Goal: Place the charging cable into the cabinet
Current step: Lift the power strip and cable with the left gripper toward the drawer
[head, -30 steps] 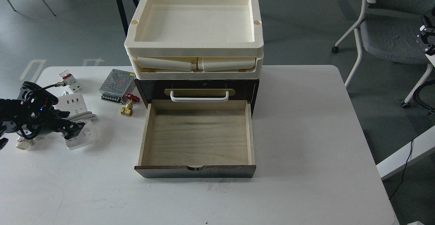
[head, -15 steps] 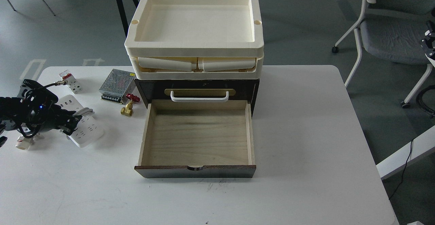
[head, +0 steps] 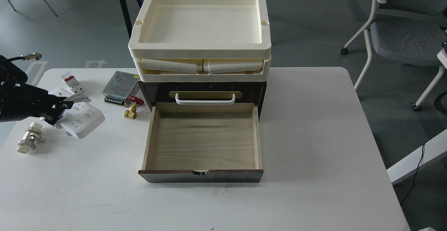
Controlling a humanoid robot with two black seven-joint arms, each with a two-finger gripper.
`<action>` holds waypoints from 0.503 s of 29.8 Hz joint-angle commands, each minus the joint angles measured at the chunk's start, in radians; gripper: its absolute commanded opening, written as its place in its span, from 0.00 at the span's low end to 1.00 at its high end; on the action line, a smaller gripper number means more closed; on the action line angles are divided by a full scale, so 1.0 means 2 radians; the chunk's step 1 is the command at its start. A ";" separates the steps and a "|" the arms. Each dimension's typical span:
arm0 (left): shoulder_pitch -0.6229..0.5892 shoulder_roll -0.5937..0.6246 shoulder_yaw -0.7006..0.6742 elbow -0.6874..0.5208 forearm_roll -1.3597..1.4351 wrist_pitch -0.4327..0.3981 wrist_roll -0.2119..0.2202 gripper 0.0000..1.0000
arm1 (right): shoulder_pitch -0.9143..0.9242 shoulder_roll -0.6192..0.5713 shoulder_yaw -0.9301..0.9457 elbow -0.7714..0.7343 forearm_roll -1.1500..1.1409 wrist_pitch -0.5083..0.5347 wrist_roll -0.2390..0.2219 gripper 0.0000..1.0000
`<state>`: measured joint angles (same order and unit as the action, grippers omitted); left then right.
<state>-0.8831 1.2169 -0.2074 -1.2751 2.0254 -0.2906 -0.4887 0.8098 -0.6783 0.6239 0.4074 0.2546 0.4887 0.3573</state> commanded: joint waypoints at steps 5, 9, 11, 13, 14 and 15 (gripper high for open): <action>0.001 0.111 -0.020 -0.205 -0.143 0.003 0.000 0.00 | -0.011 0.000 0.001 -0.001 0.000 0.000 0.001 1.00; 0.004 0.105 -0.017 -0.235 -0.171 0.000 0.000 0.00 | -0.013 0.000 0.001 -0.002 0.000 0.000 0.001 1.00; 0.008 0.077 -0.014 -0.235 -0.174 0.003 0.000 0.00 | -0.014 0.000 0.001 -0.002 0.000 0.000 0.001 1.00; 0.014 0.049 -0.013 -0.234 -0.194 0.003 0.000 0.00 | -0.014 0.000 0.001 -0.003 0.000 0.000 0.001 1.00; 0.017 0.037 -0.013 -0.232 -0.213 0.002 0.000 0.00 | -0.014 0.001 0.001 -0.003 0.000 0.000 0.001 1.00; 0.018 0.025 -0.014 -0.229 -0.235 0.003 0.000 0.00 | -0.014 0.001 0.001 -0.002 0.000 0.000 0.001 1.00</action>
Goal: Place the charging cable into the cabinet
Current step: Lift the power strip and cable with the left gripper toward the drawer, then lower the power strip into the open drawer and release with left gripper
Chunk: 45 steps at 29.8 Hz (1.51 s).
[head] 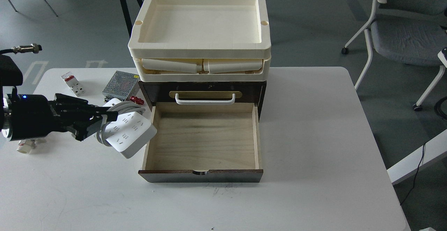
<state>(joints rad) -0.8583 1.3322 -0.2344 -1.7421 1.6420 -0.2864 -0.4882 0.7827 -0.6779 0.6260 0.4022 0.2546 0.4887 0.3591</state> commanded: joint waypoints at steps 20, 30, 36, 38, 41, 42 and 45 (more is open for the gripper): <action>0.045 -0.244 0.002 0.194 -0.090 0.001 0.000 0.00 | -0.007 0.001 0.000 0.000 0.000 0.000 0.000 1.00; 0.072 -0.313 0.001 0.271 -0.090 0.004 0.000 0.03 | -0.011 0.002 0.001 -0.016 0.001 0.000 0.000 1.00; 0.072 -0.336 -0.004 0.271 -0.119 0.009 0.000 0.35 | -0.012 0.001 0.001 -0.017 0.001 0.000 0.000 1.00; 0.072 -0.337 -0.003 0.271 -0.138 0.005 0.000 0.44 | -0.012 0.001 0.001 -0.017 0.001 0.000 0.000 1.00; 0.071 -0.339 -0.005 0.271 -0.157 0.004 0.000 0.78 | -0.012 0.001 0.001 -0.017 0.001 0.000 0.000 1.00; 0.071 -0.339 -0.005 0.271 -0.164 0.004 0.000 0.84 | -0.012 0.000 0.001 -0.017 0.001 0.000 0.000 1.00; 0.072 -0.332 -0.004 0.271 -0.180 0.002 0.000 0.95 | -0.012 0.000 0.001 -0.017 0.001 0.000 0.000 1.00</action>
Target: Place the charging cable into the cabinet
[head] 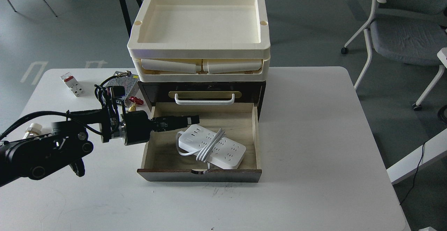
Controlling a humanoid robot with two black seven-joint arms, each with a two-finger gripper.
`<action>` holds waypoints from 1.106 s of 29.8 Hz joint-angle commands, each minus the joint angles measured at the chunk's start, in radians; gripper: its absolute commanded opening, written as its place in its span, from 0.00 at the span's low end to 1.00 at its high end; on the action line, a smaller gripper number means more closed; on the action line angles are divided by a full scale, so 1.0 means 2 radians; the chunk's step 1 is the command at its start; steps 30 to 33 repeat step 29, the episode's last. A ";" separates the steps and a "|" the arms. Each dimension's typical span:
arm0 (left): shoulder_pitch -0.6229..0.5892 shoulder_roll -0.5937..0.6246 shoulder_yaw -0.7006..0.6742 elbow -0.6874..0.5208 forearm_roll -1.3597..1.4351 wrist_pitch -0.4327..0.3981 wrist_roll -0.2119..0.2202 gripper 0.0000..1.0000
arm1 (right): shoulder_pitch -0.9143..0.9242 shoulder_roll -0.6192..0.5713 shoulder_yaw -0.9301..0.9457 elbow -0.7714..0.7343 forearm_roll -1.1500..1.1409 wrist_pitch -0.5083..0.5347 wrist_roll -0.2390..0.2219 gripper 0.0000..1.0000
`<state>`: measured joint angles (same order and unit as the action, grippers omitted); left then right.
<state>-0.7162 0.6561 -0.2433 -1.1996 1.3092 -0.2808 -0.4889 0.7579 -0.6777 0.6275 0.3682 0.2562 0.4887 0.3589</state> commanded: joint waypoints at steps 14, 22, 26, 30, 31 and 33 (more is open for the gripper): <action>0.003 0.164 -0.026 0.047 -0.401 -0.104 0.000 0.99 | 0.000 0.004 0.000 0.030 -0.002 0.000 -0.003 1.00; 0.006 0.110 -0.081 0.240 -0.584 -0.104 0.000 0.99 | 0.007 0.007 0.003 0.170 -0.008 0.000 -0.003 1.00; 0.003 0.076 -0.121 0.310 -0.587 -0.104 0.000 0.99 | 0.014 0.011 0.007 0.170 -0.008 0.000 -0.002 1.00; 0.001 0.073 -0.123 0.314 -0.586 -0.104 0.000 0.99 | 0.014 0.011 0.011 0.173 -0.008 0.000 0.002 1.00; 0.001 0.073 -0.123 0.314 -0.586 -0.104 0.000 0.99 | 0.014 0.011 0.011 0.173 -0.008 0.000 0.002 1.00; 0.001 0.073 -0.123 0.314 -0.586 -0.104 0.000 0.99 | 0.014 0.011 0.011 0.173 -0.008 0.000 0.002 1.00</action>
